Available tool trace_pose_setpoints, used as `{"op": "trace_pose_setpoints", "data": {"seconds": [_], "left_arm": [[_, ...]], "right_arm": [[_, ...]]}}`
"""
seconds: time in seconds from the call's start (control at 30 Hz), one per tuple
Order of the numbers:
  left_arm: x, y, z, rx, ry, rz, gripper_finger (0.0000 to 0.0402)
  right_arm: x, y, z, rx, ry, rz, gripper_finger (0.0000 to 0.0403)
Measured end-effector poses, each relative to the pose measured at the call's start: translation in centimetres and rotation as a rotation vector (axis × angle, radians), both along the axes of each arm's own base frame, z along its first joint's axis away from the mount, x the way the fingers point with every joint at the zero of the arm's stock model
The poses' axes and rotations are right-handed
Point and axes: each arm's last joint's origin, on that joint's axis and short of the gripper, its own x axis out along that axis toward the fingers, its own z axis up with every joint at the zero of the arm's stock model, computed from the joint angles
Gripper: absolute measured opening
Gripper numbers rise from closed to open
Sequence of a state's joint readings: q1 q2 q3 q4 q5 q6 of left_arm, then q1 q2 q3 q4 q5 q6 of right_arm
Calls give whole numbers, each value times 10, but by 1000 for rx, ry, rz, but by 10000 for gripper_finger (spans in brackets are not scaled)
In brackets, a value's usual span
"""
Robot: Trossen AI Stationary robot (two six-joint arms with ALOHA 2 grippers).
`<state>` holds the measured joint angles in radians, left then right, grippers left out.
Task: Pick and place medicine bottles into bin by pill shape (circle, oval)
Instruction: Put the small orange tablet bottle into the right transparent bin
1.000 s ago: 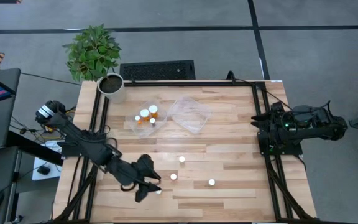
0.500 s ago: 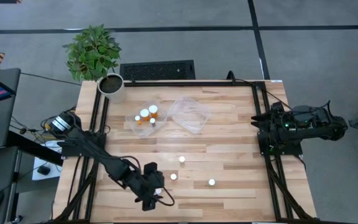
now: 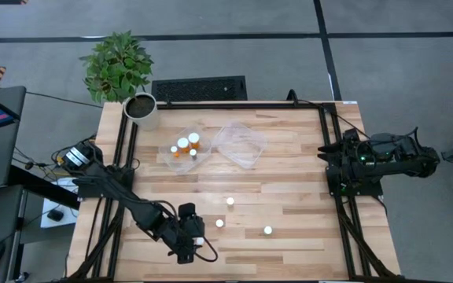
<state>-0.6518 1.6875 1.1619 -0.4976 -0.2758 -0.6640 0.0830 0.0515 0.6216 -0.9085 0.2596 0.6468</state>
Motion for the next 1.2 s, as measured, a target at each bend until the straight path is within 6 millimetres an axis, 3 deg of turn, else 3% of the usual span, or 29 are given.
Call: {"op": "trace_pose_setpoints", "data": {"seconds": [0.43,0.73,1.2], "left_arm": [[-1,0,-6,27,0,-58,293],[9,-5,-21,16,20,-90,293],[5,-3,-31,81,42,-163,293]], "right_arm": [[0,0,0,-1,0,0,201],[0,0,0,-1,-4,-1,201],[0,0,1,-1,-7,-5,201]]}}
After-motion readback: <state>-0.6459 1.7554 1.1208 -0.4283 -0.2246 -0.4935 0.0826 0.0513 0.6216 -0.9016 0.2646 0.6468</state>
